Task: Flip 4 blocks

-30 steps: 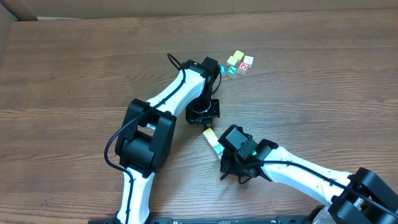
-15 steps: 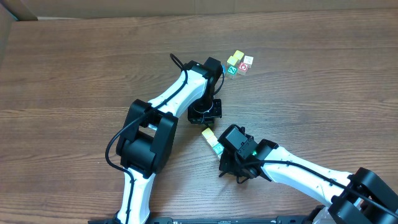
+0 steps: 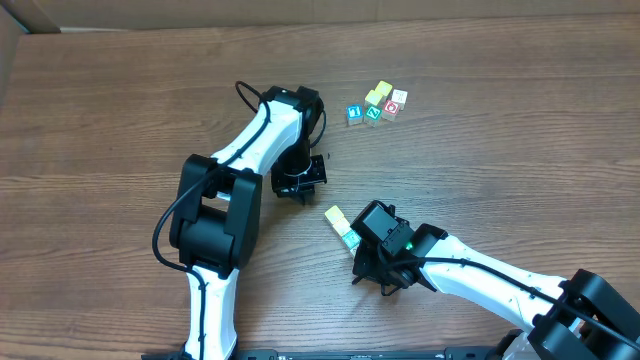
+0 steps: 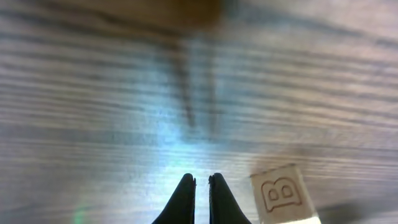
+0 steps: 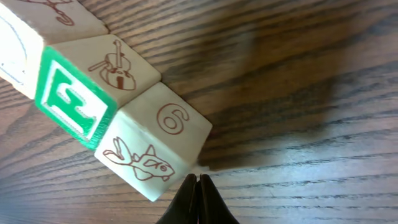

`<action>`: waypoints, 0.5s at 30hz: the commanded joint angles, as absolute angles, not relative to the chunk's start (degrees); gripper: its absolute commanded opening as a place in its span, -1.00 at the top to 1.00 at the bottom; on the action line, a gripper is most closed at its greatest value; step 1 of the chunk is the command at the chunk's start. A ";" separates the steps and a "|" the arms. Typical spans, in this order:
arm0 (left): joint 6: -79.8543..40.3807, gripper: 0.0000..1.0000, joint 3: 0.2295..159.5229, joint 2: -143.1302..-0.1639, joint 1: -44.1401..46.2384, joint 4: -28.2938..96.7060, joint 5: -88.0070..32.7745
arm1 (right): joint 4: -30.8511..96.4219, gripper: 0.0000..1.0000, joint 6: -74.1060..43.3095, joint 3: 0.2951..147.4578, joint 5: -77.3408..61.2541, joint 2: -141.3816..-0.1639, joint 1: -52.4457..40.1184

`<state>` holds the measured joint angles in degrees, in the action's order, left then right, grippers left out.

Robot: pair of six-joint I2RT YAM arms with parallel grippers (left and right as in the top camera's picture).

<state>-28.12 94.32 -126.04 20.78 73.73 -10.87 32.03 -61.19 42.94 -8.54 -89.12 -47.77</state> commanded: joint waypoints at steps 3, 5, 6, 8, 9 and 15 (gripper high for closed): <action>-26.35 0.92 95.39 -126.34 23.66 74.54 -11.49 | 32.05 0.92 -61.54 42.68 -7.31 -89.41 -48.05; -26.37 0.92 95.39 -126.34 24.12 73.87 -11.44 | 31.94 0.92 -61.54 42.68 -7.31 -89.41 -48.05; -26.41 0.92 95.39 -126.34 24.34 73.38 -11.46 | 31.94 0.92 -61.54 42.68 -7.31 -89.41 -48.05; -27.03 0.92 95.39 -126.34 24.51 72.55 -11.46 | 31.97 0.92 -61.54 42.68 -7.31 -89.41 -48.05; -27.31 0.92 95.39 -126.34 24.53 72.20 -11.49 | 31.97 0.92 -61.54 42.68 -7.31 -89.41 -48.05; -27.42 0.92 95.35 -126.34 24.67 72.73 -11.55 | 31.97 0.92 -61.54 42.68 -7.31 -89.41 -48.05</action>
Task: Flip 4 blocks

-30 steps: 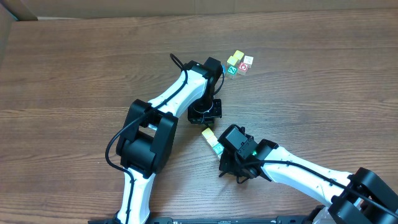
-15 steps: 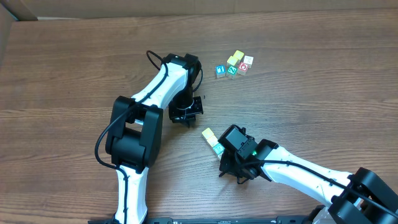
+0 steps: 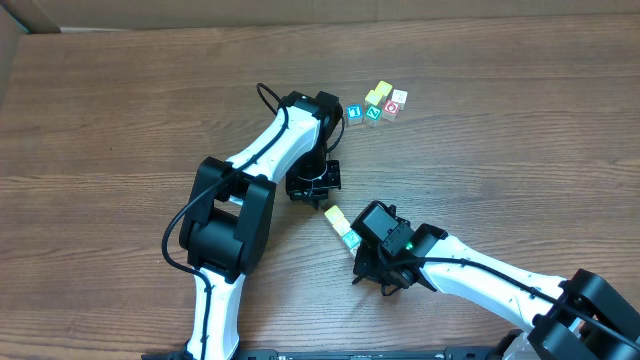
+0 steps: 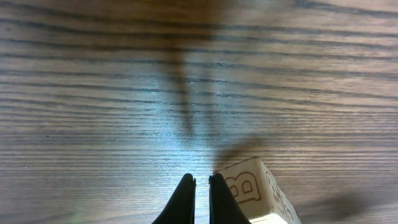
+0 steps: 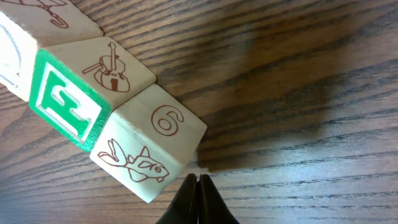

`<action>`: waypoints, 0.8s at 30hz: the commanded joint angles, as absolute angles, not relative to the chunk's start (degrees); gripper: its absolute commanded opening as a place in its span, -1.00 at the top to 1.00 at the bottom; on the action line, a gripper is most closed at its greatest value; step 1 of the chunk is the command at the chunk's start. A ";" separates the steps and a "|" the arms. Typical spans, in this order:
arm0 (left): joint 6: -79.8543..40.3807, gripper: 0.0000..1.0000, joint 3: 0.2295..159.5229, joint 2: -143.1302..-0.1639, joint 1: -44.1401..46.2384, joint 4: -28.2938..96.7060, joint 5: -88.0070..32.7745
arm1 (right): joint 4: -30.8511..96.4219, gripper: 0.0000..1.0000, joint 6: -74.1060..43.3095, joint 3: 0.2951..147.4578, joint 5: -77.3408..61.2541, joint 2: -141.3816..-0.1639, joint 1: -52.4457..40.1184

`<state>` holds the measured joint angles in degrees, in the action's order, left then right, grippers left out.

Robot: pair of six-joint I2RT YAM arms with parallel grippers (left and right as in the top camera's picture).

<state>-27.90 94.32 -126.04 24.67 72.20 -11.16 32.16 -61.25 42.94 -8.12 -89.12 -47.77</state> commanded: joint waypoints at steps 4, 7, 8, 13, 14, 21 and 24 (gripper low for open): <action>-27.42 0.92 95.31 -126.34 25.52 72.82 -11.66 | 31.94 0.92 -61.54 42.68 -7.03 -89.41 -48.05; -27.42 0.92 95.31 -126.34 26.28 72.07 -11.66 | 31.94 0.92 -61.54 42.68 -6.42 -89.41 -48.05; -27.42 0.92 95.31 -126.34 26.48 71.66 -11.62 | 31.94 0.92 -61.54 42.68 -6.42 -89.41 -48.05; -27.42 0.92 95.31 -126.34 26.61 70.19 -11.64 | 31.97 0.92 -61.52 42.68 -6.46 -89.41 -48.05; -27.42 0.92 95.31 -126.34 26.61 70.26 -11.64 | 31.97 0.92 -61.52 42.68 -6.46 -89.41 -48.05; -26.96 0.92 95.31 -126.34 26.68 72.05 -11.64 | 31.51 0.92 -61.54 42.68 -6.46 -89.41 -48.05; -26.98 0.92 95.31 -126.34 26.70 71.48 -11.66 | 30.92 0.92 -61.54 42.68 -6.44 -89.41 -48.05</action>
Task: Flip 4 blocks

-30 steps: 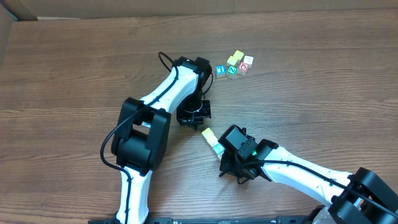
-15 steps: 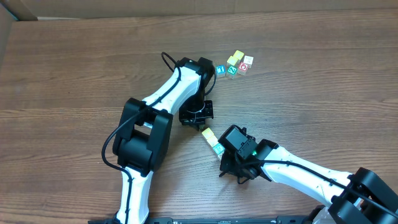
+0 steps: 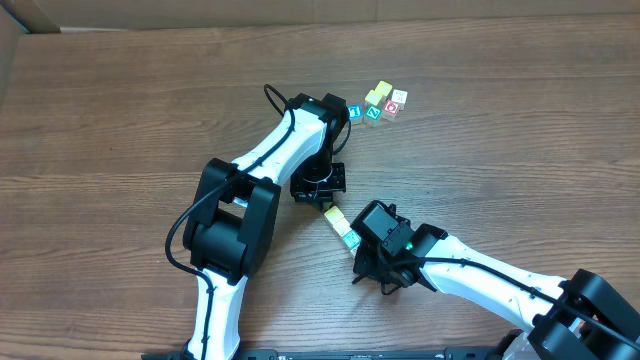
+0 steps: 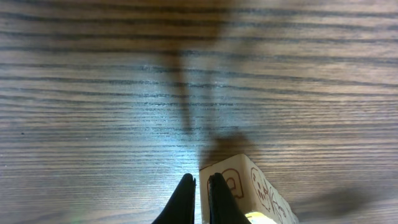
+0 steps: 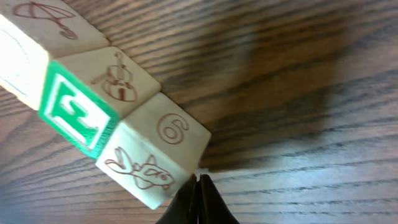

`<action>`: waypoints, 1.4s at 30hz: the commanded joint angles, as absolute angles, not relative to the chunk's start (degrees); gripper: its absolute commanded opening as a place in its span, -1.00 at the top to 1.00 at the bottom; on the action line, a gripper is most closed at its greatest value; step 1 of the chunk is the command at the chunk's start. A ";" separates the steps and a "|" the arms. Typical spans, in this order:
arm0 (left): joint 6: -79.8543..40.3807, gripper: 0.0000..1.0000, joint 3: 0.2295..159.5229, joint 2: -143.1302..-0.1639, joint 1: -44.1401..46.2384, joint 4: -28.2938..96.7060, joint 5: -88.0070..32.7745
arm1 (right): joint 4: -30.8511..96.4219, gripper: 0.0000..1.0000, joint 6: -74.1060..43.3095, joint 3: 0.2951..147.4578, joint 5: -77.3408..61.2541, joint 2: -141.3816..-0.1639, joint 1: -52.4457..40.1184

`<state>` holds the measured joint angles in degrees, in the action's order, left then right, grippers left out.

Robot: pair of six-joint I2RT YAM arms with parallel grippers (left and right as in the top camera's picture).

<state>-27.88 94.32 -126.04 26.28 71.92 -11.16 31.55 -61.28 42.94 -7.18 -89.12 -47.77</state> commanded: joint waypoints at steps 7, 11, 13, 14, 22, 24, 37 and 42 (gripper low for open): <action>-27.00 0.92 95.29 -126.34 26.72 71.33 -11.68 | 30.68 0.92 -61.54 42.68 -5.93 -89.41 -48.05; -27.00 0.92 95.29 -126.34 26.72 71.35 -11.68 | 30.30 0.92 -61.56 42.68 -5.63 -89.41 -48.05; -27.00 0.92 95.29 -126.34 26.72 71.22 -11.68 | 30.24 0.92 -61.58 42.68 -5.63 -89.41 -48.05; -27.00 0.92 95.29 -126.34 26.72 71.02 -11.66 | 30.24 0.92 -61.58 42.68 -5.63 -89.41 -48.05; -26.98 0.92 95.29 -126.37 26.72 69.76 -12.27 | 30.26 0.92 -63.92 42.68 -6.94 -89.41 -48.05; -26.94 0.92 95.29 -126.37 26.72 69.43 -12.78 | 30.24 0.92 -65.12 42.68 -6.96 -89.41 -48.05; -26.30 0.92 95.29 -126.37 26.72 68.58 -15.11 | 30.15 0.92 -68.14 42.68 -6.92 -89.41 -48.05; -26.30 0.92 95.29 -126.37 26.72 68.53 -15.09 | 29.78 0.92 -69.32 42.68 -6.96 -89.41 -48.05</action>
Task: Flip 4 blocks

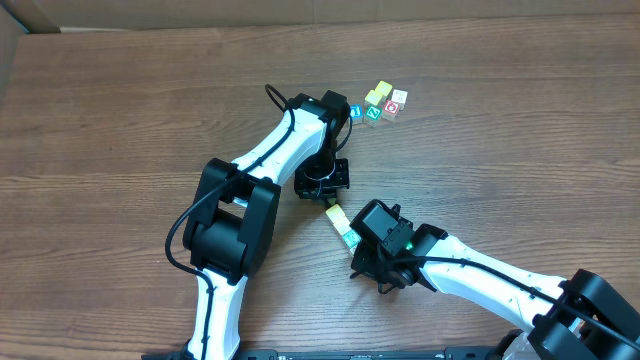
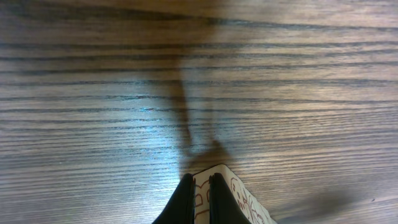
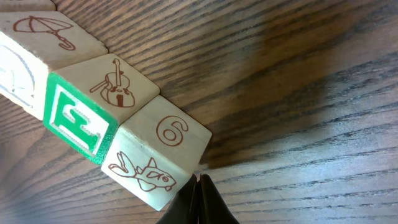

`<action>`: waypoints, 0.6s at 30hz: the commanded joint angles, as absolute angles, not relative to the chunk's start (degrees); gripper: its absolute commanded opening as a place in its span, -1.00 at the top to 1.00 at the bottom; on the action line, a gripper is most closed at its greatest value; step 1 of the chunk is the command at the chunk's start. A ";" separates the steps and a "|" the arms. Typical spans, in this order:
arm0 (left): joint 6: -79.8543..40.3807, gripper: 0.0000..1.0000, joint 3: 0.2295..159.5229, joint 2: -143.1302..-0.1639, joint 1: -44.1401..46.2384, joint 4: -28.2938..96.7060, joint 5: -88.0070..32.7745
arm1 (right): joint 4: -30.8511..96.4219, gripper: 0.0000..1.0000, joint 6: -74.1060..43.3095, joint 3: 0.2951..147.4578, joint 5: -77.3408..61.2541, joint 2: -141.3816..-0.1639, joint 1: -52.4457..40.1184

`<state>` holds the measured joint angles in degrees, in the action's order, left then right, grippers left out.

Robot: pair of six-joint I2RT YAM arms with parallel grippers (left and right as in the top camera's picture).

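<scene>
A short row of wooden blocks [image 1: 341,226] lies mid-table between both arms. The right wrist view shows its three blocks: an umbrella block [image 3: 43,28], a green-lettered violin block [image 3: 115,81] and a block with a 6 and a fish [image 3: 168,134]. My right gripper [image 3: 199,182] is shut, its tips at the lower corner of the 6 block. My left gripper [image 2: 200,182] is shut too, its tips against the top edge of a block marked B [image 2: 227,196]. In the overhead view it [image 1: 325,183] is at the row's far end.
Several small coloured blocks [image 1: 378,104] sit in a cluster at the back of the wooden table [image 1: 120,120]. The two arms nearly meet over the row; the right arm [image 1: 470,270] stretches to the lower right.
My left gripper has moved slightly closer to the row, so the B block now sits directly behind its tips rather than just right of them. The right gripper stays shut at the 6 block's corner.
My left gripper stood shut mid-table, left of the row, with the B block at the lower right of its view. At each later moment it was nearer the row's far end, and now touches the B block. The right gripper stayed shut by the 6 block throughout.
</scene>
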<state>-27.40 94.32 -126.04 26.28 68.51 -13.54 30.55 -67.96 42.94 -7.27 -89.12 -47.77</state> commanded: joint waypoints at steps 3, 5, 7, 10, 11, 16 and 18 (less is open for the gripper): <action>-26.06 0.92 95.29 -126.37 26.72 68.38 -15.09 | 29.78 0.92 -69.32 42.68 -6.96 -89.41 -48.05; -25.69 0.92 95.29 -126.37 26.72 68.20 -15.09 | 29.78 0.92 -69.32 42.68 -6.96 -89.41 -48.05; -25.69 0.92 95.29 -126.37 26.72 67.94 -15.09 | 29.85 0.92 -70.08 42.68 -6.94 -89.41 -48.05; -25.69 0.92 95.29 -126.37 26.72 67.35 -15.09 | 29.65 0.92 -70.78 42.68 -7.11 -89.41 -48.05; -25.67 0.92 95.29 -126.37 26.72 67.20 -15.09 | 29.61 0.92 -70.81 42.68 -7.14 -89.41 -48.05; -25.69 0.92 95.29 -126.37 26.72 66.78 -15.09 | 29.50 0.92 -72.07 42.68 -7.33 -89.41 -48.45; -25.69 0.92 95.29 -126.37 26.72 66.61 -15.09 | 29.19 0.92 -72.10 42.68 -7.35 -89.41 -48.88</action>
